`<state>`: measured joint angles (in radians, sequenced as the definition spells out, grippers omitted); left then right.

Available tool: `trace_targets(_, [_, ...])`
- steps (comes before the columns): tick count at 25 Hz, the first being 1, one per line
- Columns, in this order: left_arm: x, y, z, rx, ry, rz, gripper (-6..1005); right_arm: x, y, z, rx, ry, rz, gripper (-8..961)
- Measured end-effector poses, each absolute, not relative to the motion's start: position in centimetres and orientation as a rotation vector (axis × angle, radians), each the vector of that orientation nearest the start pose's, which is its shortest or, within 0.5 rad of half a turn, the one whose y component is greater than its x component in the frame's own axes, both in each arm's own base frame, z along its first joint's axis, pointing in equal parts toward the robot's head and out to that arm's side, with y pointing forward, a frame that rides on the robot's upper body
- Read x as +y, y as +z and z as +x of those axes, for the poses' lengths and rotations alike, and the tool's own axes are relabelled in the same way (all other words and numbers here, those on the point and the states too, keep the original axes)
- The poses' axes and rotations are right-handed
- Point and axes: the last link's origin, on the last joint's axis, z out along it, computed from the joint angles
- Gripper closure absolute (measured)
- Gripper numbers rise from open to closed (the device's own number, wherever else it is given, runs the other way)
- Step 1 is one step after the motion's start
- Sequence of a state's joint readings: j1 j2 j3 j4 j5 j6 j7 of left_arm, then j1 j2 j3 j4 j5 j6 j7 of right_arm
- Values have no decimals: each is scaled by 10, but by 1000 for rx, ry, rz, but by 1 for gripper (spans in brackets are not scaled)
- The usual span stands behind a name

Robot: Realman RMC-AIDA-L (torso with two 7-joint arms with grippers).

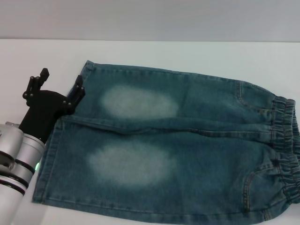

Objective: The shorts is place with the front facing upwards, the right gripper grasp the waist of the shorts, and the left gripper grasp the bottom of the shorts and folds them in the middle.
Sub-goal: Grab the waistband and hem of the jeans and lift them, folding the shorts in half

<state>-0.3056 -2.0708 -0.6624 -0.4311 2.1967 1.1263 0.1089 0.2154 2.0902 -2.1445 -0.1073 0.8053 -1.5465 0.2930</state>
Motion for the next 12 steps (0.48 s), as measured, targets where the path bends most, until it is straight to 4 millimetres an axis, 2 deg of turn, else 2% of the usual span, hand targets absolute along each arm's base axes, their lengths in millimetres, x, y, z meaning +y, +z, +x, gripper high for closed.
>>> trace_targets(12, [301,-55,-298,-465,-677,-1702,138,240,30,364,508,868,-1313,214])
